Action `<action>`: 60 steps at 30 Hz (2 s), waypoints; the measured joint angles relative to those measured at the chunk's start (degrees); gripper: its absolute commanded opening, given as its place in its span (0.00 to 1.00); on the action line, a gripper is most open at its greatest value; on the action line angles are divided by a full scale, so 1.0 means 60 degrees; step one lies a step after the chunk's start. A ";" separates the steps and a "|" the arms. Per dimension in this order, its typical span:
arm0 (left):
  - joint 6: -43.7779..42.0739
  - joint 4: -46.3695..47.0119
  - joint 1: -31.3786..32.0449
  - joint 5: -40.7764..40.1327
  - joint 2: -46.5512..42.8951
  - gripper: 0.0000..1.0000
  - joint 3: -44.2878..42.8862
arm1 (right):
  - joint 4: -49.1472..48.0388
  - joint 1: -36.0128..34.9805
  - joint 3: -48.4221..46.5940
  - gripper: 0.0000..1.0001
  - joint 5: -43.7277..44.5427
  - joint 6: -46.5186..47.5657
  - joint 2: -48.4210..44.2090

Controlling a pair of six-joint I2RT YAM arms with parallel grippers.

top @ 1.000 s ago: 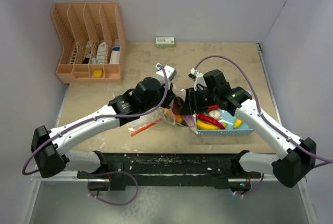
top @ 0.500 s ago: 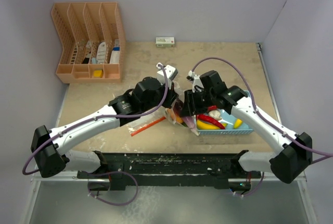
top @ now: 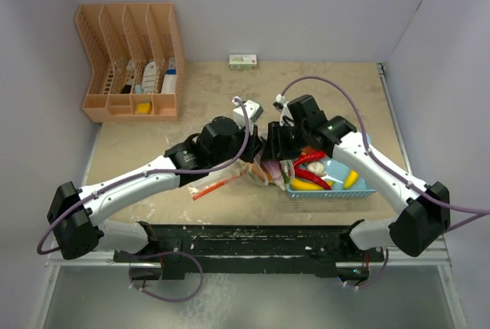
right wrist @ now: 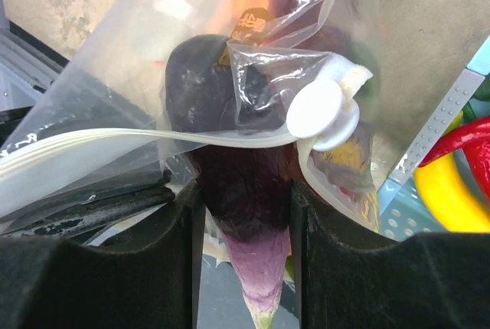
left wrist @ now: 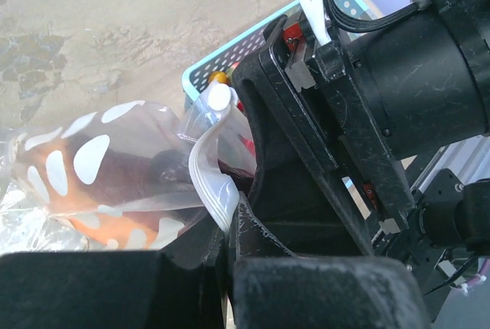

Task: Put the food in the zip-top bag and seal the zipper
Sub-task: Place the fake vegetable in the zipper food storage bag, then pick up the fake vegetable from the bin.

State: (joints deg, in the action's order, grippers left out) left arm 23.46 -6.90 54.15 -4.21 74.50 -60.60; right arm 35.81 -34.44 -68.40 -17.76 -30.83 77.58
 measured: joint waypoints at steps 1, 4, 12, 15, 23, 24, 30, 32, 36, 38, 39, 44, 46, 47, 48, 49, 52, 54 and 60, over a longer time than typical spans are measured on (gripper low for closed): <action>0.0018 0.0007 -0.0015 0.0007 0.0033 0.00 0.0018 | 0.0000 -0.0015 -0.0011 0.24 0.0036 -0.0058 0.0036; 0.0022 0.0004 -0.0025 0.0022 0.0117 0.00 0.0022 | 0.0062 -0.0029 -0.0015 0.38 0.0091 -0.0164 0.0113; 0.0098 0.0033 -0.0007 0.0040 0.0127 0.00 0.0022 | 0.0208 -0.0076 -0.0022 0.79 0.0415 -0.0131 -0.0255; 0.0197 0.0033 -0.0004 0.0073 0.0153 0.00 0.0022 | 0.0277 -0.0076 -0.0026 0.81 0.0597 -0.0044 -0.0630; 0.0291 0.0000 0.0044 0.0098 0.0157 0.00 0.0066 | 0.0364 -0.0076 -0.0295 0.80 0.0907 0.0142 -0.1111; 0.0317 -0.0007 0.0044 0.0095 0.0157 0.00 0.0066 | 0.0444 -0.0076 -0.0353 0.80 0.1031 0.0171 -0.1147; 0.0423 -0.0164 0.0051 -0.0146 0.0149 0.00 0.0055 | 0.1137 -0.0076 -0.0390 0.75 0.1566 0.0240 -0.1781; 0.0426 -0.0310 0.0055 -0.0302 0.0120 0.00 0.0015 | 0.1450 -0.0076 -0.0390 0.73 0.2011 0.0197 -0.2098; 0.0419 -0.0739 0.0058 -0.0707 -0.0117 0.00 -0.0197 | 0.2098 -0.0066 -0.0390 0.71 0.3308 -0.0138 -0.2521; 0.0404 -0.1031 0.0058 -0.0863 -0.0299 0.00 -0.0433 | 0.2386 0.0073 -0.0321 0.70 0.3861 -0.0335 -0.2488; 0.0393 -0.1169 0.0058 -0.0958 -0.0390 0.00 -0.0586 | 0.2463 0.0113 -0.0171 0.70 0.4044 -0.0404 -0.2404; 0.0423 -0.1013 0.0058 -0.1719 -0.1614 0.00 -0.0667 | 0.2503 0.0874 0.1089 0.70 0.4171 -0.0546 -0.1894; 0.0437 -0.0787 0.0058 -0.1880 -0.2102 0.00 -0.0510 | 0.2524 0.1147 0.1523 0.70 0.4091 -0.0539 -0.1807; 0.0492 -0.0692 0.0047 -0.1876 -0.2164 0.00 -0.0477 | 0.2532 0.1290 0.1705 0.71 0.4054 -0.0525 -0.1796; 0.0521 -0.0630 0.0047 -0.1865 -0.2157 0.00 -0.0481 | 0.2514 0.1392 0.1818 0.71 0.4047 -0.0514 -0.1789; 0.0543 -0.0579 0.0047 -0.1843 -0.2065 0.00 -0.0484 | 0.2459 0.1472 0.1920 0.71 0.4040 -0.0510 -0.1781; 0.0579 -0.0692 0.0047 -0.1756 -0.1453 0.00 -0.0477 | 0.2328 0.1559 0.2102 0.72 0.4029 -0.0499 -0.1526; 0.0576 -0.0933 0.0044 -0.1654 -0.1045 0.00 -0.0331 | 0.2138 0.1563 0.2113 0.72 0.4022 -0.0499 -0.1133; 0.0565 -0.1443 0.0047 -0.1439 -0.0918 0.00 -0.0102 | 0.1326 0.1679 0.2113 0.72 0.4051 -0.0506 0.0408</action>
State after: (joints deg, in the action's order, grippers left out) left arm 26.85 -15.55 54.43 -12.84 68.99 -61.21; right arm 43.77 -24.36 -55.72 6.55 -33.87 80.03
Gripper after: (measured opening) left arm 0.003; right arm 0.716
